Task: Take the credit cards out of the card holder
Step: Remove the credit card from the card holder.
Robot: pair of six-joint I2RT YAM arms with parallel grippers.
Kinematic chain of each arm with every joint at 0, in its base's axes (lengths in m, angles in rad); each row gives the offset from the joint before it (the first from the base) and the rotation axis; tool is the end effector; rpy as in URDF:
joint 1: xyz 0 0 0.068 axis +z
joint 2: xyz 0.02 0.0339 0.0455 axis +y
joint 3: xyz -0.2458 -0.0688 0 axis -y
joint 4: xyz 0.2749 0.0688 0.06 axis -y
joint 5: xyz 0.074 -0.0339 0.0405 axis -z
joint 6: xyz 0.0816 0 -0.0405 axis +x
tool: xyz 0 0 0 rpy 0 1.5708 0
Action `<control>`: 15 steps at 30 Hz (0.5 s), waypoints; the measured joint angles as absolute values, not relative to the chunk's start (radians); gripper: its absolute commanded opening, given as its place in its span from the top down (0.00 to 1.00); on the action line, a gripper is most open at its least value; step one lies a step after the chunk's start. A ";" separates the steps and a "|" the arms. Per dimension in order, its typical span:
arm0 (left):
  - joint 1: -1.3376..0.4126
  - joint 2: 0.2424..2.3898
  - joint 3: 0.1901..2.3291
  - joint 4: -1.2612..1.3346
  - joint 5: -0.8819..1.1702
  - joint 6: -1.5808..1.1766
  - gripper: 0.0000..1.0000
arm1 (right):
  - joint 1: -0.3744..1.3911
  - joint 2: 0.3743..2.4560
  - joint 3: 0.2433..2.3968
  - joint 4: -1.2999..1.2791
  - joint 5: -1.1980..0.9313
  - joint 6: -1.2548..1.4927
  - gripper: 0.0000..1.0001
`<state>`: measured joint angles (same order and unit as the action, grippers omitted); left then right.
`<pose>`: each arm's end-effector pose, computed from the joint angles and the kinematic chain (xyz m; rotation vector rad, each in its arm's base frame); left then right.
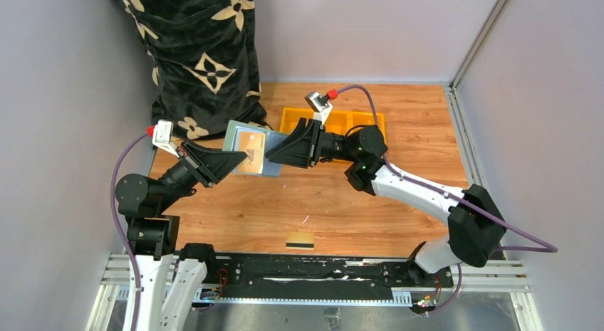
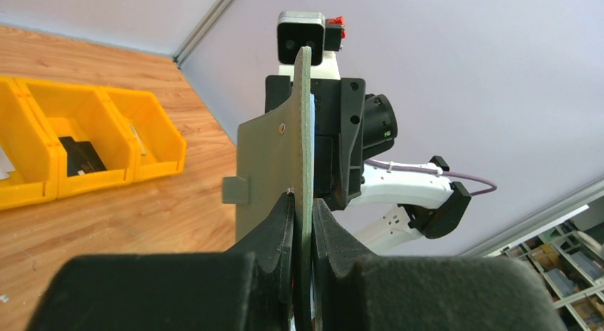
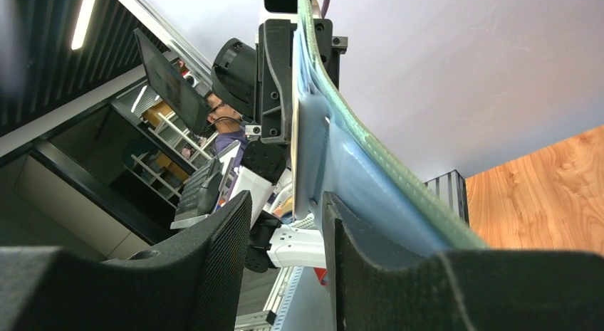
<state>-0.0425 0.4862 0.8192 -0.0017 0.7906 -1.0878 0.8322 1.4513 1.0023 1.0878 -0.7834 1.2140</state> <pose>0.1645 -0.0650 0.4177 0.0097 1.4922 -1.4207 0.2067 0.3125 0.3709 -0.6853 1.2645 2.1258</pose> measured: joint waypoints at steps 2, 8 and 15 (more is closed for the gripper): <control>-0.043 0.486 0.819 -0.002 0.791 -1.087 0.90 | 0.835 1.451 1.015 1.084 -0.783 1.209 0.55; -0.043 0.482 0.819 -0.002 0.788 -1.084 0.90 | 0.852 1.454 1.034 1.048 -0.783 1.184 0.55; -0.043 0.478 0.819 -0.004 0.783 -1.074 0.90 | 0.865 1.487 1.091 1.015 -0.785 1.166 0.82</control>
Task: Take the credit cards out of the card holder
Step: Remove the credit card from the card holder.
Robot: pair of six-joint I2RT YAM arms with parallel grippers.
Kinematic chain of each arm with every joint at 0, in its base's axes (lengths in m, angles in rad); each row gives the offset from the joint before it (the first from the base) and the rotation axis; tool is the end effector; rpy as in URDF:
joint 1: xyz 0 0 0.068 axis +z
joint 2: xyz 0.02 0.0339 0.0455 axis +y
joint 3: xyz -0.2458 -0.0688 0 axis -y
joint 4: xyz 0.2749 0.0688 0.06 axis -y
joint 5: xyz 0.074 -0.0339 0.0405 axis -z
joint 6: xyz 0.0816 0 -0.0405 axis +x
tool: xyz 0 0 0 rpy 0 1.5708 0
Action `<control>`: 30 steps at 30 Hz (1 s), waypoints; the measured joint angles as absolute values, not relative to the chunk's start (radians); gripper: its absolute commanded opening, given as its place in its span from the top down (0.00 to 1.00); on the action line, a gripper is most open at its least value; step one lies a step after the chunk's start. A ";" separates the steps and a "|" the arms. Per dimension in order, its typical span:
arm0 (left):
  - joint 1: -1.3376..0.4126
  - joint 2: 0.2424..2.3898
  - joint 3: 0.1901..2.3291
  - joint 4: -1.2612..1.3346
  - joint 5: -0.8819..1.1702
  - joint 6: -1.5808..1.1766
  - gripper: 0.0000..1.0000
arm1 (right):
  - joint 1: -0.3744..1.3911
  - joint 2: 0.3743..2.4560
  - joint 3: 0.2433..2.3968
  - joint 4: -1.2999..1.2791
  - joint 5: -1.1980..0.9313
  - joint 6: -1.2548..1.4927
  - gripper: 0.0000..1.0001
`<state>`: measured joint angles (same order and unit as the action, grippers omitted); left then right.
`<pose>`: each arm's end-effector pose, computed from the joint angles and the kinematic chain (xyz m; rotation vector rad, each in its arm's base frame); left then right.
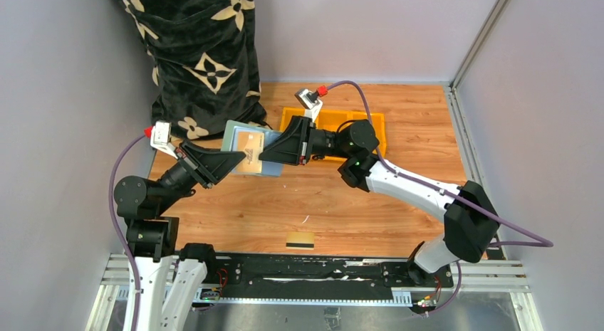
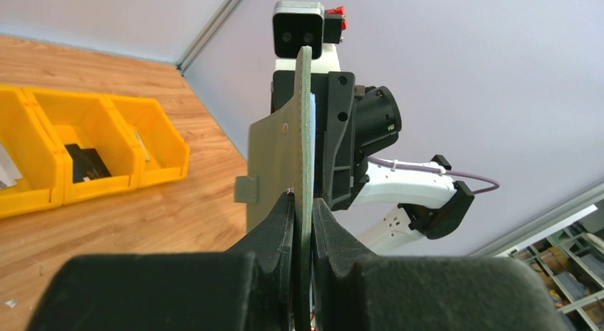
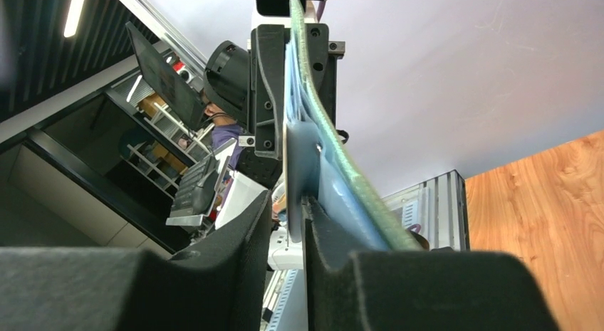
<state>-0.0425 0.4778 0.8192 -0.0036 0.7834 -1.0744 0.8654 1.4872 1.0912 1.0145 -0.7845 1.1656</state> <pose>0.1624 -0.0645 0.4188 0.0175 1.4812 -1.4053 0.2048 0.3294 0.3842 -0.7294 1.2565 2.1145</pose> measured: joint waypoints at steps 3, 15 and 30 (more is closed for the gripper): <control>-0.043 0.469 0.819 -0.002 0.780 -1.069 0.88 | 0.869 1.504 1.111 1.010 -0.785 1.167 0.94; -0.043 0.470 0.819 0.000 0.781 -1.078 0.77 | 0.873 1.512 1.105 1.023 -0.785 1.182 1.00; -0.043 0.489 0.819 0.015 0.802 -1.116 0.88 | 0.875 1.475 1.050 1.015 -0.764 1.150 1.00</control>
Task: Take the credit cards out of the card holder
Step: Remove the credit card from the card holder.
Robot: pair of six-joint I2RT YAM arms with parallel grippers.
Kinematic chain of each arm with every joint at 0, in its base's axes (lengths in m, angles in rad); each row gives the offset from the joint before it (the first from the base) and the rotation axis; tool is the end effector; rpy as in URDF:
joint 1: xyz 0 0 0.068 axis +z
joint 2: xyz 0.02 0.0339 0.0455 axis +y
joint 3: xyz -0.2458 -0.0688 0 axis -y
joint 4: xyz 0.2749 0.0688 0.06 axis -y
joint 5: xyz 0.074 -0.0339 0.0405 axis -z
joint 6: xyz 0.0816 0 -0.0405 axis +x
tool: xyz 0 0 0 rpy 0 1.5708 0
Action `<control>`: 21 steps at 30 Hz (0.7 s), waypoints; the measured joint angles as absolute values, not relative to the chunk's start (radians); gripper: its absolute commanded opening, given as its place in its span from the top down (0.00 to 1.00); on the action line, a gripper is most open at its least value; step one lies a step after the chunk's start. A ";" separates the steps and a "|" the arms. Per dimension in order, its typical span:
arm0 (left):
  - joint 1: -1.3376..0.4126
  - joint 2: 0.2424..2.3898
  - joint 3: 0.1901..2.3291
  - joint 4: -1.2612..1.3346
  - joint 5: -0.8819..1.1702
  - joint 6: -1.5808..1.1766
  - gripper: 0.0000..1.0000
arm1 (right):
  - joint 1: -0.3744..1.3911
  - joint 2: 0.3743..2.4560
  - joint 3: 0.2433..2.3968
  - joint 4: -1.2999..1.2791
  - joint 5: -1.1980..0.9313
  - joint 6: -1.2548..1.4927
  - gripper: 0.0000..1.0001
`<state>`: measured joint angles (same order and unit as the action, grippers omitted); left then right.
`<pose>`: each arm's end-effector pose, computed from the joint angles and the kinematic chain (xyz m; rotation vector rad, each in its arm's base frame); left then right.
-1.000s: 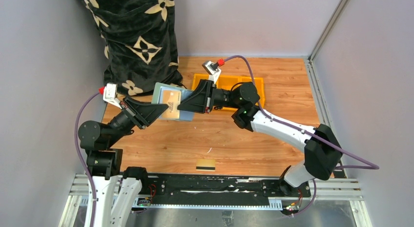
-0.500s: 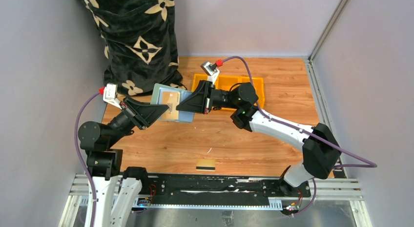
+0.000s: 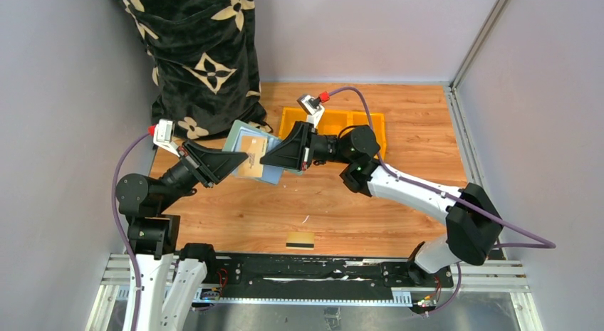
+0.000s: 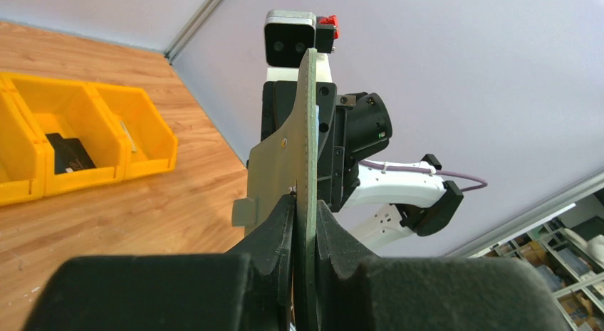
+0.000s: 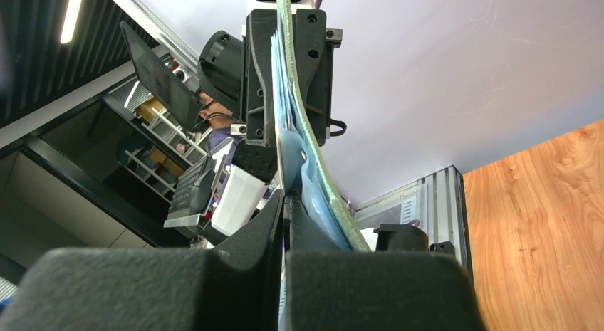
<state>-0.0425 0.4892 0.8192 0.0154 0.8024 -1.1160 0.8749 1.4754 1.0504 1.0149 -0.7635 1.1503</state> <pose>0.1640 -0.0657 0.4191 0.0093 1.4906 -1.4469 0.2017 0.3295 0.3735 -0.7102 1.2788 2.1059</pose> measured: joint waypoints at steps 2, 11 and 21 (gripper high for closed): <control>-0.043 0.490 0.819 0.014 0.806 -1.117 0.89 | 0.875 1.469 1.035 1.032 -0.751 1.157 1.00; -0.044 0.494 0.819 -0.002 0.811 -1.122 0.90 | 0.875 1.453 0.970 1.097 -0.706 1.183 1.00; -0.043 0.493 0.833 -0.002 0.791 -1.123 0.98 | 0.870 1.427 0.925 1.123 -0.678 1.187 0.99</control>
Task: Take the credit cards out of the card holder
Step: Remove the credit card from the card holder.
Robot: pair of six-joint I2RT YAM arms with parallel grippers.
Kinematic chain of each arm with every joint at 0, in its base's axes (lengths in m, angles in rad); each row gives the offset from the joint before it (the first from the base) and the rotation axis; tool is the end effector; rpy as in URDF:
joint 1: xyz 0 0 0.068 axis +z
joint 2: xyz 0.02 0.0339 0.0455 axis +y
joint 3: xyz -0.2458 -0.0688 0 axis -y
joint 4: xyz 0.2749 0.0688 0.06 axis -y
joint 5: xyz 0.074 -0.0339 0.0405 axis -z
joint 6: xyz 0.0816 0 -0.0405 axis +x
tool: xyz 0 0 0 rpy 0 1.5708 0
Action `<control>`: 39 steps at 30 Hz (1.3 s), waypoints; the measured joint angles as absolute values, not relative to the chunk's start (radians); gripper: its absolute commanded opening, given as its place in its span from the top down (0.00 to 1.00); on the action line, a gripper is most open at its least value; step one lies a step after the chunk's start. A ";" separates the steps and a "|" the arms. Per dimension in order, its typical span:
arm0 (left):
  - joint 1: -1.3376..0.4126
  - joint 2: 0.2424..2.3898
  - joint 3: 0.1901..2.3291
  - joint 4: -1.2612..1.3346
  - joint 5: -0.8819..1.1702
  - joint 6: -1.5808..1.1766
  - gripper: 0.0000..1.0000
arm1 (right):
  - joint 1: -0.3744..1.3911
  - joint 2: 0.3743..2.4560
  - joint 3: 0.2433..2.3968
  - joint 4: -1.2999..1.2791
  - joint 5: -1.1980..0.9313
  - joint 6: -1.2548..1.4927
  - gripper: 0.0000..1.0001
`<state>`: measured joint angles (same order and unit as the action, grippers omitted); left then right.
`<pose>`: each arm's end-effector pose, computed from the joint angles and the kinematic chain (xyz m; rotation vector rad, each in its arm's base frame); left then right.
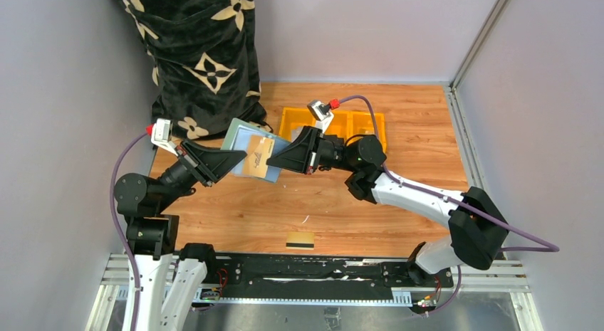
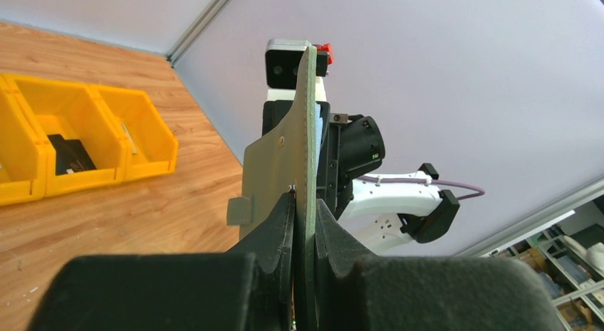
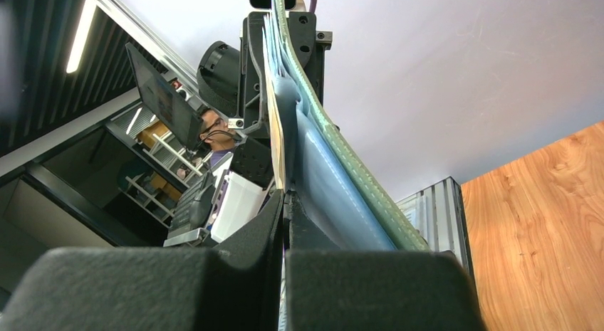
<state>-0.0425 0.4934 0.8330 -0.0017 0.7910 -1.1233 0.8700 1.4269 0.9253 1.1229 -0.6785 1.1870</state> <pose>0.1641 -0.0651 0.4216 -0.0119 1.4936 -1.4483 0.1972 0.3131 0.3572 -0.5945 1.2523 2.1126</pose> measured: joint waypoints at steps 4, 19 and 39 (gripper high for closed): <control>-0.043 0.493 0.834 -0.002 0.781 -1.122 1.00 | 0.870 1.427 0.925 1.130 -0.677 1.195 0.76; -0.043 0.485 0.838 -0.014 0.735 -1.084 1.00 | 0.870 1.473 0.980 1.166 -0.677 1.261 0.65; -0.043 0.475 0.874 -0.107 0.694 -0.953 1.00 | 0.743 1.340 0.889 0.988 -0.718 1.183 1.00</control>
